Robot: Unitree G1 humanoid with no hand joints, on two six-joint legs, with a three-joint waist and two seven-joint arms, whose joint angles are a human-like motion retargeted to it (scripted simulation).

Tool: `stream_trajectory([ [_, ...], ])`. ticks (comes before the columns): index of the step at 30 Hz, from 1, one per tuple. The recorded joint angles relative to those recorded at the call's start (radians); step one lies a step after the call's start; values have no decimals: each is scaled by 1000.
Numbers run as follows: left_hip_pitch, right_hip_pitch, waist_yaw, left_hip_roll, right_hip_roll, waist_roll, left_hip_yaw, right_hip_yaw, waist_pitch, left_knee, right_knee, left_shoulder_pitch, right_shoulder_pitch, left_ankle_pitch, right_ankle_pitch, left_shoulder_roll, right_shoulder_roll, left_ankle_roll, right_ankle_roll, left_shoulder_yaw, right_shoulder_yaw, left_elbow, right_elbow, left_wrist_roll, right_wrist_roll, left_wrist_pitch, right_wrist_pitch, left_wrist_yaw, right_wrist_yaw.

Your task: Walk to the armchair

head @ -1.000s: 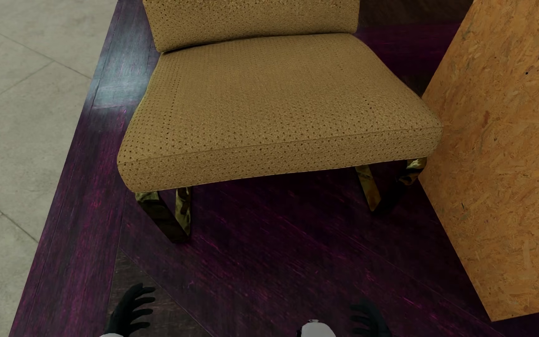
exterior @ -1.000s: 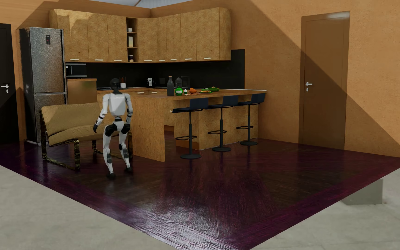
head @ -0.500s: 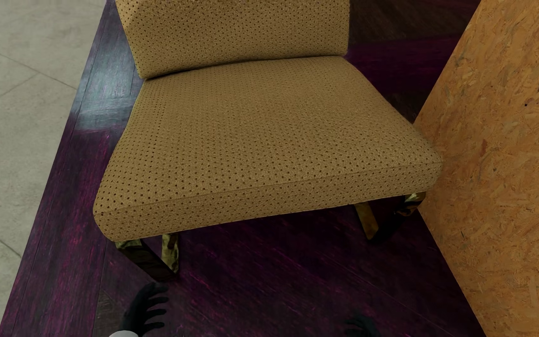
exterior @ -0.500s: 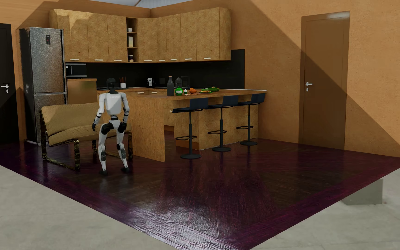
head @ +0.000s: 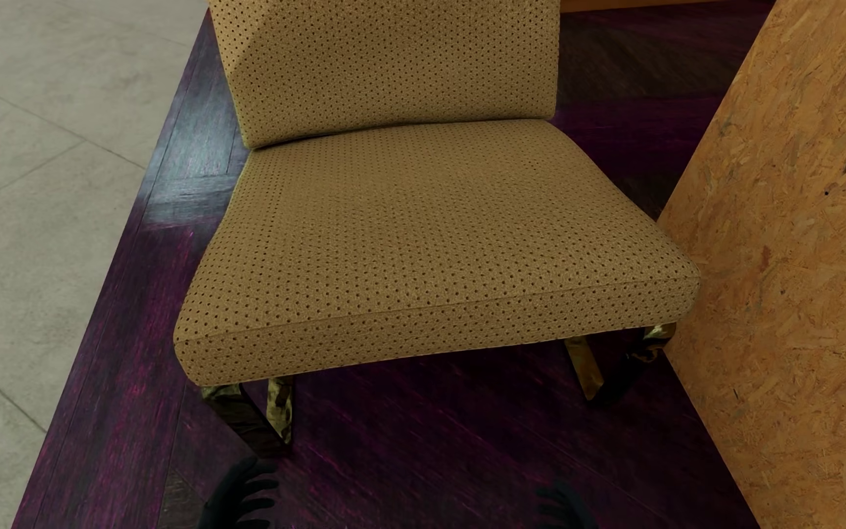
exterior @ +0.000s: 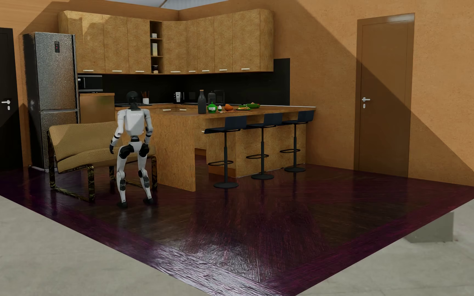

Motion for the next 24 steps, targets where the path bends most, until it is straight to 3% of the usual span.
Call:
stream_trajectory([
  [3,-2,0,-4,-3,-3,-17,-1,-1,10,-11,-14,-8,-8,9,10,13,-25,3,5,2,-6,10,14,-9,16,-39,54,-2,8],
  [5,-6,-2,-20,8,8,-23,4,4,13,-7,-23,-6,-21,5,16,28,-22,2,4,13,-17,31,20,-24,7,-32,76,12,8],
  [8,-17,-11,5,3,3,-29,4,4,23,11,-6,-22,-6,-3,8,23,-16,6,8,-20,-5,-8,22,-22,-35,-12,36,38,7],
  [12,-16,2,23,-3,-2,-17,-4,-5,24,9,-25,3,-21,-1,16,31,-37,12,14,14,5,7,8,-5,-13,3,-8,71,-6],
  [15,-12,8,5,-7,-7,-13,-2,-4,11,-2,-39,7,-44,5,22,-5,-21,17,19,2,4,9,10,-10,-4,7,23,85,-35],
  [16,-7,5,-11,-10,-11,-23,4,2,8,-9,-33,6,-40,7,19,18,-9,17,18,-1,-2,20,2,-19,-5,-1,40,75,-33],
  [20,-9,-11,-41,-7,-9,-27,17,15,16,-3,-10,-34,24,4,12,-24,-14,14,15,-25,-14,5,17,-46,-25,-44,98,47,20],
  [24,-14,-8,5,-6,-7,-1,6,5,31,8,-8,-9,3,6,16,20,-26,14,15,-4,12,13,8,-9,-22,-24,51,2,-11],
])
